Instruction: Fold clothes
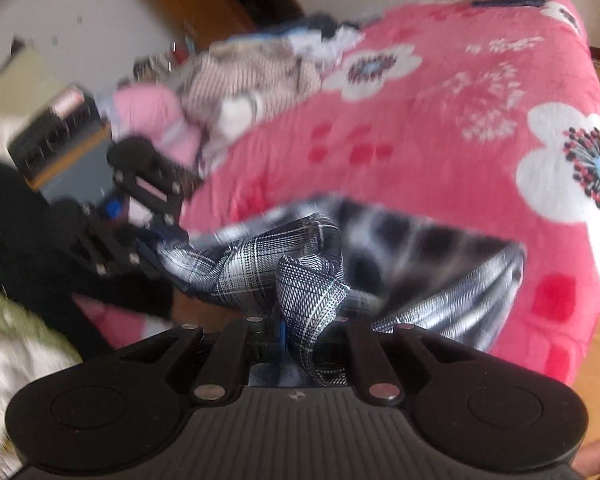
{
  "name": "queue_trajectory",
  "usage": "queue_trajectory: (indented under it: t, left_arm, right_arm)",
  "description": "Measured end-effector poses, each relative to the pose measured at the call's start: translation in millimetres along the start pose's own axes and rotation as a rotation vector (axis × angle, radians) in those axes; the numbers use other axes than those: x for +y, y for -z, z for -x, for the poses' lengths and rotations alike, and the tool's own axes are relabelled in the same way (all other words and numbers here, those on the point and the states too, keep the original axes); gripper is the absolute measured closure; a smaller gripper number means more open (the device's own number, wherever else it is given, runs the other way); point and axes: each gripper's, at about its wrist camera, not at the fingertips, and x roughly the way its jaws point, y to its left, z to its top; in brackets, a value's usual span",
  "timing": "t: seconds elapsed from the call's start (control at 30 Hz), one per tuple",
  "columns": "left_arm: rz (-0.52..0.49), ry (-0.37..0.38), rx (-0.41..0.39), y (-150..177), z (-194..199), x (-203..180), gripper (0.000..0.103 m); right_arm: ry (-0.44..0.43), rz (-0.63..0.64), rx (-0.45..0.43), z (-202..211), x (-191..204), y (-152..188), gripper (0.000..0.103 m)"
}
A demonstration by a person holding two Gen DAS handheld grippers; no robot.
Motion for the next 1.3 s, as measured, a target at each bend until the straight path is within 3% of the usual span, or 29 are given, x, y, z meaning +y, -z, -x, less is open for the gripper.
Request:
queue_trajectory:
  t: [0.17,0.3,0.37,0.43,0.53,0.63,0.77,0.87,1.0,1.1,1.3]
  left_arm:
    - [-0.138,0.037,0.072,6,-21,-18,0.092]
    - [-0.172,0.058,0.119,9,-33,-21,0.09]
    - [-0.192,0.068,0.131,8,-35,-20,0.085]
    - [-0.215,0.078,0.122,10,-30,-25,0.072]
    - [-0.226,0.083,0.109,11,-22,-28,0.055]
    - [-0.193,0.073,0.098,13,-16,-21,0.049]
    - [-0.145,0.058,0.084,15,-7,-11,0.045]
    - [0.084,-0.028,0.057,18,-1,28,0.041]
    - [0.389,-0.184,0.07,33,-1,85,0.037]
    - [0.57,-0.212,0.099,49,-8,114,0.037]
    - [0.647,-0.249,0.064,72,-15,141,0.036]
  right_arm:
    - [0.094,0.157,0.113,-9,23,19,0.092]
    - [0.195,0.33,0.232,-27,44,38,0.09]
    - [0.237,0.411,0.268,-33,53,47,0.089]
    - [0.272,0.469,0.286,-33,62,54,0.086]
    - [0.309,0.518,0.301,-27,72,63,0.07]
    - [0.316,0.514,0.339,-19,76,69,0.065]
    - [0.309,0.426,0.351,-6,70,68,0.063]
    - [0.292,0.279,0.259,17,52,57,0.061]
    - [0.269,0.037,0.092,45,10,36,0.046]
    - [0.247,-0.116,0.008,44,-25,25,0.038]
    - [0.183,-0.313,-0.047,9,-88,13,0.038]
